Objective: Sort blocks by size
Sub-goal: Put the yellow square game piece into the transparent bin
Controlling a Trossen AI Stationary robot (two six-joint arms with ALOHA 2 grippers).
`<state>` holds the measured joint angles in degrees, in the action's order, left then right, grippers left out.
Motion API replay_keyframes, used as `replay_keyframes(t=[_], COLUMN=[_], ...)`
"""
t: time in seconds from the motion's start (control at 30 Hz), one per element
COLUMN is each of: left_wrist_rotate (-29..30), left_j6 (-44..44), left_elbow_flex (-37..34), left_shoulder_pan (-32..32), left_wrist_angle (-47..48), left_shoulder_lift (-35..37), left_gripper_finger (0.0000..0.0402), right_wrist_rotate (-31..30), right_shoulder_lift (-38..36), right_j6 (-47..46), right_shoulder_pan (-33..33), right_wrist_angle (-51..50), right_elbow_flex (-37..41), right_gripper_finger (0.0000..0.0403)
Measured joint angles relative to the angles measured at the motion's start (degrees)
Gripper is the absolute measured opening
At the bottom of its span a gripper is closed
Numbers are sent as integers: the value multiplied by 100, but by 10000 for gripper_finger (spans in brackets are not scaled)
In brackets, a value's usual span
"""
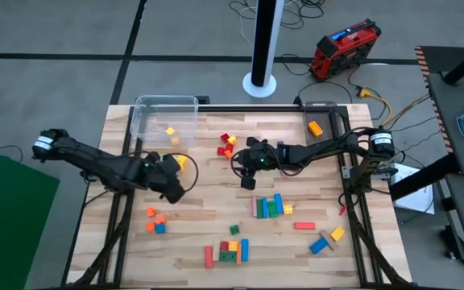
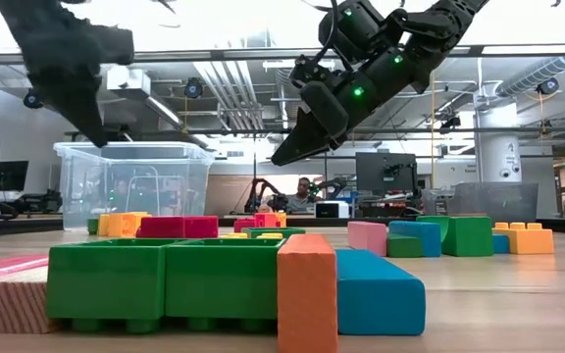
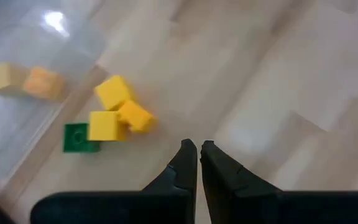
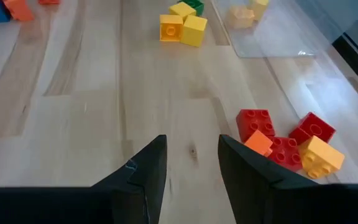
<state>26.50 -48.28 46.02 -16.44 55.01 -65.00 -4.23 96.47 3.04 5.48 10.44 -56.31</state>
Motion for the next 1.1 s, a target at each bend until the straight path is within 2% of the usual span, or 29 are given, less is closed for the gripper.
replay_keyframes(t=[0.2,0.53,0.8,1.1], left_wrist_rotate=[581,888,857,666], left_j6=[-1014,-1807,-1828,-1785], left_elbow_flex=[-216,-230,-230,-334], left_shoulder_pan=[262,424,770,1059], left_wrist_angle=[-202,-455,-449,-640], left_shoulder_lift=[-143,-1034,-1574,-1787], left_gripper_finger=[39,117,130,130], right_wrist_rotate=[17,24,27,28], right_shoulder_lift=[0,-2,-2,-2], right_j6=[-2,-42,-76,-104], right_shoulder_pan=[2,0,0,2], right_wrist_angle=[4,4,4,3], right_elbow_flex=[0,-2,-2,-2], right_gripper_finger=[146,176,185,179])
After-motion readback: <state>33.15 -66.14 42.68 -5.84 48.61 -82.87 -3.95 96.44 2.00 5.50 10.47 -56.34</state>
